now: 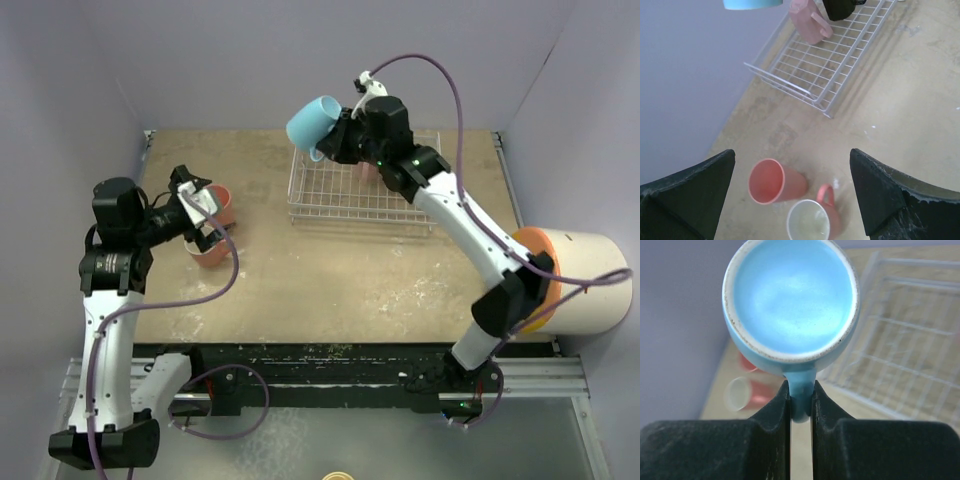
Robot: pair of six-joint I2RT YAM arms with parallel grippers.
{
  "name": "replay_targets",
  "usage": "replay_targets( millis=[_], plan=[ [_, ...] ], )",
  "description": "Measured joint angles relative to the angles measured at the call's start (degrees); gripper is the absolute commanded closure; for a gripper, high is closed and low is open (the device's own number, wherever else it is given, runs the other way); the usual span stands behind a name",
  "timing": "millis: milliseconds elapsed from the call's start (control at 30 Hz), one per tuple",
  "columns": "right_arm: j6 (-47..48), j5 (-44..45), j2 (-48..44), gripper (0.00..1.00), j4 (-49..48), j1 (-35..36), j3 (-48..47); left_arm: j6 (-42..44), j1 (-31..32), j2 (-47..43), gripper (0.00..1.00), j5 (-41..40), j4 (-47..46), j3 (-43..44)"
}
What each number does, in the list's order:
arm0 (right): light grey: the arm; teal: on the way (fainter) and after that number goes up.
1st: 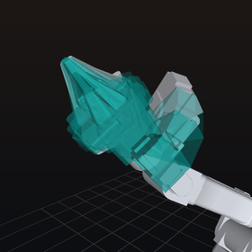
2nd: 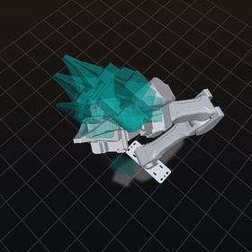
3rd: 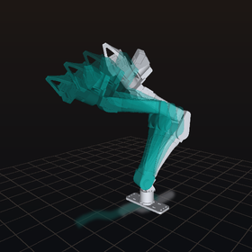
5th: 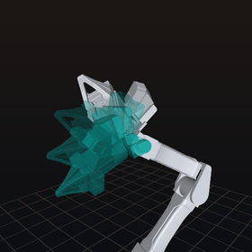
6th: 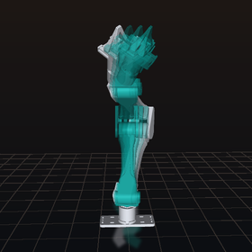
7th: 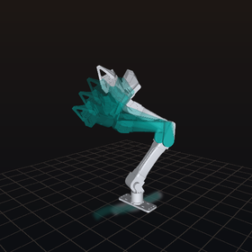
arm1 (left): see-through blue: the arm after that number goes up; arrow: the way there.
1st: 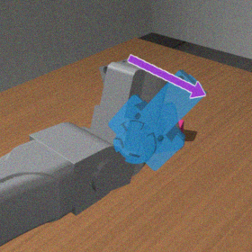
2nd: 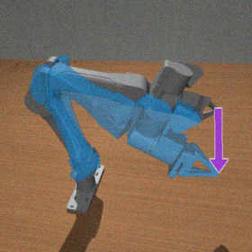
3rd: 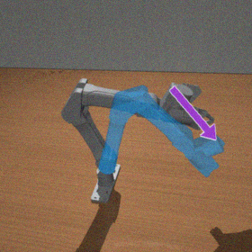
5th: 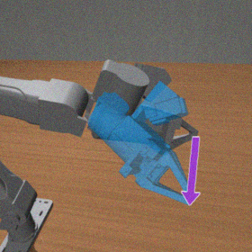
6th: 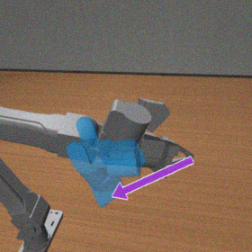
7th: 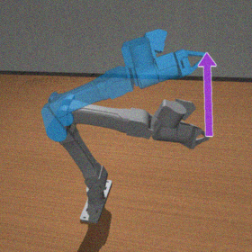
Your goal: Unload the cups from the dish rack
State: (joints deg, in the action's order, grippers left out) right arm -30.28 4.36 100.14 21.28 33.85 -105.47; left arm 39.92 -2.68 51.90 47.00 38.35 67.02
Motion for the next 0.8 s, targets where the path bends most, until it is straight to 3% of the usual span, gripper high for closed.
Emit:
replay_targets(
  millis=[133, 333, 567, 800],
  plan=[
    [-11.1, -17.73, -11.06, 1.0, -12.79, 0.22, 14.6, 5.66, 0.33, -4.11, 0.01, 2.58, -8.15, -5.07],
    [-24.39, -31.32, -12.79, 1.0, -26.14, 2.49, 27.41, 13.51, 0.98, -5.6, 0.03, 4.94, -18.62, -6.32],
    [-37.97, -38.36, -9.92, 1.0, -39.08, 7.72, 33.46, 26.43, 1.01, -8.52, 0.07, 9.33, -19.26, -6.49],
    [-43.52, -39.71, -9.64, 1.0, -46.4, 10.8, 34.14, 39.71, 1.25, -9.66, 0.09, 10.84, -12.9, -5.11]
  ],
)
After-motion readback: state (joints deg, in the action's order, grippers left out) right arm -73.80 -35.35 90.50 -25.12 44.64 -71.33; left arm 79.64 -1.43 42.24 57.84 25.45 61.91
